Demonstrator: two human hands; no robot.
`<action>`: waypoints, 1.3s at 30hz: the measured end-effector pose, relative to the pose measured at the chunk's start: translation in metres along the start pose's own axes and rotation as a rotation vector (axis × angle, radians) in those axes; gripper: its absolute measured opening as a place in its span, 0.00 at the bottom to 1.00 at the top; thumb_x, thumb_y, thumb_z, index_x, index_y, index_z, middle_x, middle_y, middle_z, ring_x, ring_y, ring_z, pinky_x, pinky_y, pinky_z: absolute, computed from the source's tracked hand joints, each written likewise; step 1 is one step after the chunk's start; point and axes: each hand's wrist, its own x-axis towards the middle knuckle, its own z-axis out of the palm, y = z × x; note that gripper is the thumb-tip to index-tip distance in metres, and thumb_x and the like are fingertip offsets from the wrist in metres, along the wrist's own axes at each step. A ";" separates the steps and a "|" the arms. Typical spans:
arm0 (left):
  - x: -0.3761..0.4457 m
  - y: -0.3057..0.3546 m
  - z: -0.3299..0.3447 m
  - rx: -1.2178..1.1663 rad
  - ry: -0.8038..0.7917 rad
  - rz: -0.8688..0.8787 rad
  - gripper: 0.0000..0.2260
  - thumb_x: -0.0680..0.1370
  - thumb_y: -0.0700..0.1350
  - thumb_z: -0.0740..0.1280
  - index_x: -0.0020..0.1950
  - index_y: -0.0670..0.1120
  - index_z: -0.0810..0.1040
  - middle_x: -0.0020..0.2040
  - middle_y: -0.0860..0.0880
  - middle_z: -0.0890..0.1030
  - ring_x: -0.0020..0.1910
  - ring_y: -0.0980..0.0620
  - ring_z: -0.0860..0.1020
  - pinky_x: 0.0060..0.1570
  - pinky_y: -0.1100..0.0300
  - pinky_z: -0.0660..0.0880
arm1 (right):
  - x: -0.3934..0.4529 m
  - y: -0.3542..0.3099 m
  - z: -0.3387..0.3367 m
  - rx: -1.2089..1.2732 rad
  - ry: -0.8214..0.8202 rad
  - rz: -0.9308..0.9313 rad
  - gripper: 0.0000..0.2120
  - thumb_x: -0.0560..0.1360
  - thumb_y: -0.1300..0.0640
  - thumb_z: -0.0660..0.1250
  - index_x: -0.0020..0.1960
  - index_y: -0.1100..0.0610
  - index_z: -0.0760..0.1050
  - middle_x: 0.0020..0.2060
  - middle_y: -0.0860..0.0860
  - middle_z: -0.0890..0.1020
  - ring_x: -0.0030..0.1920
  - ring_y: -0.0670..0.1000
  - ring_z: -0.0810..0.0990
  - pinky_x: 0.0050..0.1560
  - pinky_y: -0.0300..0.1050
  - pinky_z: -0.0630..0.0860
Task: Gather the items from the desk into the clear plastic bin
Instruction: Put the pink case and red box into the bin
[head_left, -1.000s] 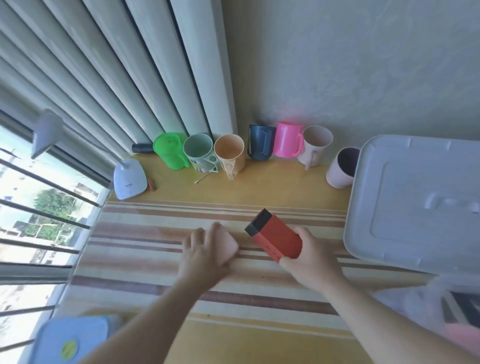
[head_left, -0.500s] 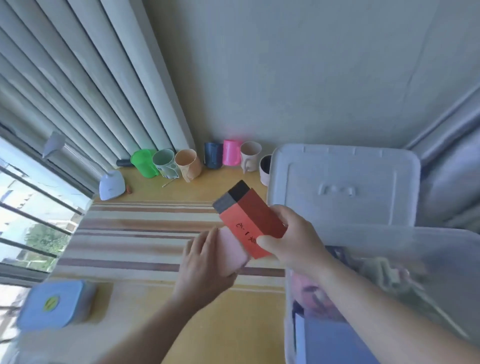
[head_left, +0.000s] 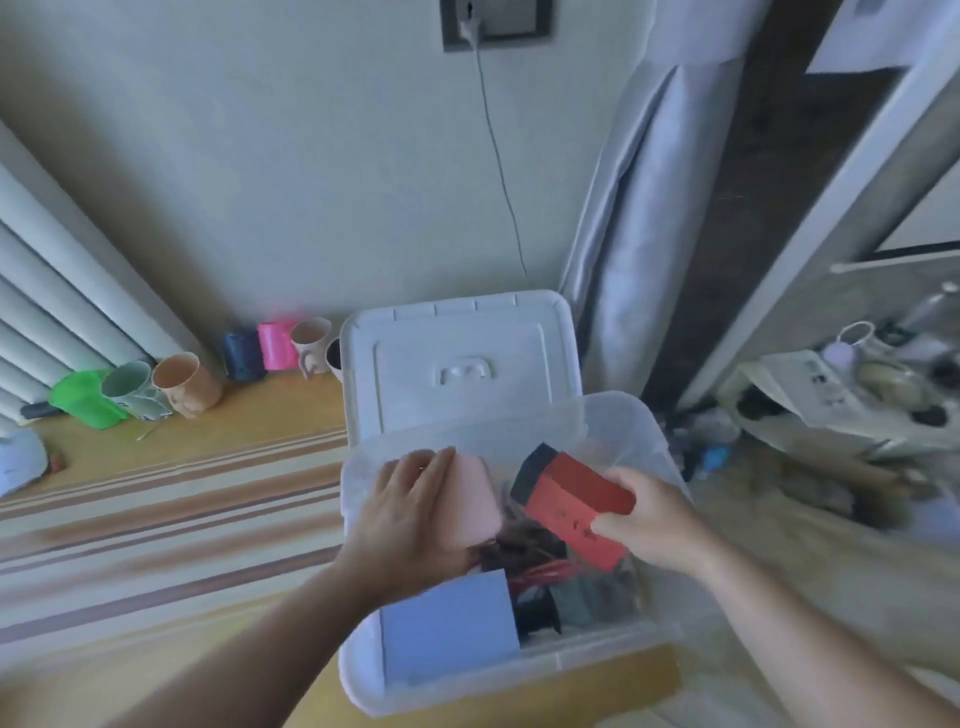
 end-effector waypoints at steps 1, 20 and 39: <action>0.003 0.009 0.011 -0.004 -0.057 0.031 0.51 0.63 0.69 0.73 0.79 0.45 0.64 0.69 0.48 0.72 0.66 0.44 0.69 0.67 0.46 0.71 | 0.000 0.010 0.001 -0.023 -0.058 0.029 0.21 0.66 0.47 0.72 0.59 0.37 0.79 0.46 0.39 0.87 0.43 0.41 0.86 0.49 0.51 0.85; 0.039 0.050 0.080 -0.142 -0.538 -0.141 0.50 0.69 0.62 0.73 0.82 0.53 0.46 0.78 0.51 0.59 0.73 0.42 0.62 0.72 0.45 0.66 | 0.037 0.043 0.033 -0.437 -0.070 -0.036 0.29 0.77 0.49 0.65 0.78 0.48 0.69 0.76 0.46 0.69 0.72 0.54 0.72 0.66 0.52 0.76; 0.057 0.013 0.073 0.253 -0.588 0.049 0.35 0.78 0.67 0.62 0.79 0.52 0.60 0.68 0.47 0.77 0.66 0.41 0.76 0.67 0.42 0.70 | 0.054 -0.006 0.094 -0.427 0.038 -0.316 0.29 0.76 0.50 0.71 0.75 0.45 0.66 0.72 0.45 0.67 0.74 0.53 0.65 0.71 0.50 0.71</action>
